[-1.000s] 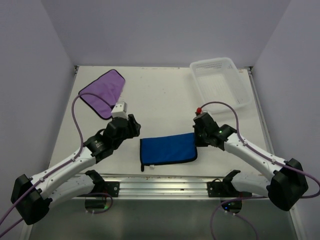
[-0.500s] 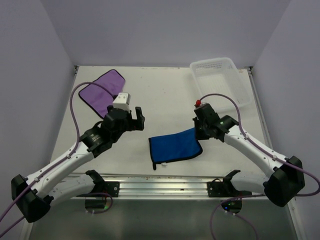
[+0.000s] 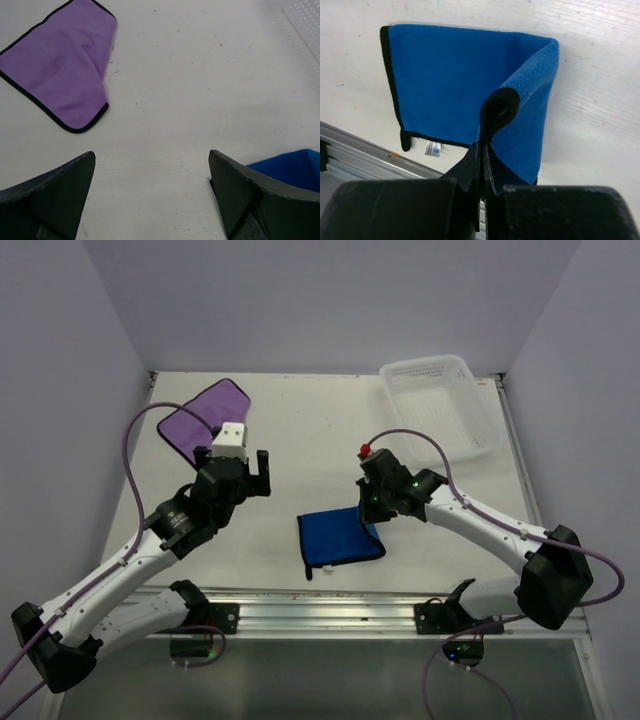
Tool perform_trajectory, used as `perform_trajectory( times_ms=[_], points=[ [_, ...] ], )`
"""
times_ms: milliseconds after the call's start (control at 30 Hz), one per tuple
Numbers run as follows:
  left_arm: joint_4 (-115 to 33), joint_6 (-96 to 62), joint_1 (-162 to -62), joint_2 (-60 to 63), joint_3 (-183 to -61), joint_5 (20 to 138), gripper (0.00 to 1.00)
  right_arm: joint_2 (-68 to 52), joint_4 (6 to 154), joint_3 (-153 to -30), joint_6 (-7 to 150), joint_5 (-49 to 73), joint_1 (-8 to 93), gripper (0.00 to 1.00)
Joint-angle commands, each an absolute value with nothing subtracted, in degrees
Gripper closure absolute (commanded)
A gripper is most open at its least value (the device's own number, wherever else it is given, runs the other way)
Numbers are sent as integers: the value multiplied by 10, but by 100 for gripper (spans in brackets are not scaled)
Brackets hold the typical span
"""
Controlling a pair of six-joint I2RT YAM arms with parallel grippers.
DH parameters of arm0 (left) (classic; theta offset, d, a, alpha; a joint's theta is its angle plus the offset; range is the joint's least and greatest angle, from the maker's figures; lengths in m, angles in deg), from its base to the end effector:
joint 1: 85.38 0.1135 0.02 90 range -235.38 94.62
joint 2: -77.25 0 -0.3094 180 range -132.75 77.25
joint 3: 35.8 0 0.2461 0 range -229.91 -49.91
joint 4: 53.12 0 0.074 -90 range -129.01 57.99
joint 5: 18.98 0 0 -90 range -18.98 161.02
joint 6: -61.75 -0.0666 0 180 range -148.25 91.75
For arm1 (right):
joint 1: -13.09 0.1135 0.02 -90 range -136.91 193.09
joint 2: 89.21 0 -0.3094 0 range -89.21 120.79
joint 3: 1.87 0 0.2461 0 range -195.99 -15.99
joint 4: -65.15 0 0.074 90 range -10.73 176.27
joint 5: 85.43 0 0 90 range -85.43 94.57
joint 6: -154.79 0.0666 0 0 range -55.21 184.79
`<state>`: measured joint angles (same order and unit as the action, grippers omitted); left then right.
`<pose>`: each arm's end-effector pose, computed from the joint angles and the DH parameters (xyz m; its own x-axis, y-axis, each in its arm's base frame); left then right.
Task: Roll the towels
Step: Fold the towel
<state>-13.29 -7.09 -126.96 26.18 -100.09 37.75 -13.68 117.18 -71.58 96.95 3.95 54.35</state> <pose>0.1597 -0.0929 0.3524 -0.3803 -0.0660 -0.9225 0.0544 0.9941 -0.0936 0.1977 0.1725 0.2691 -0.8875 -0.0706 -0.4554 -0.2158 0.9368 0.2755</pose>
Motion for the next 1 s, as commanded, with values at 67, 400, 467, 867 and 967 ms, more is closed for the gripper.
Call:
perform_trajectory(
  times_ms=[67, 400, 467, 867, 967],
  points=[
    [-138, -103, -1265, 277, -991, 340, 0, -96, 1138, -758, 994, 52, 576, 100],
    [-148, -102, -1258, 295, -980, 350, 0, -30, 1096, -802, 1021, 70, 616, 100],
    [-148, -101, -1256, 296, -980, 351, 0, -9, 1093, -810, 1023, 70, 630, 100],
    [-148, -103, -1254, 302, -978, 360, 0, 81, 1062, -854, 1041, 65, 678, 100],
    [-149, -104, -1254, 302, -978, 360, 0, 96, 1053, -863, 1043, 70, 686, 100]
  ],
)
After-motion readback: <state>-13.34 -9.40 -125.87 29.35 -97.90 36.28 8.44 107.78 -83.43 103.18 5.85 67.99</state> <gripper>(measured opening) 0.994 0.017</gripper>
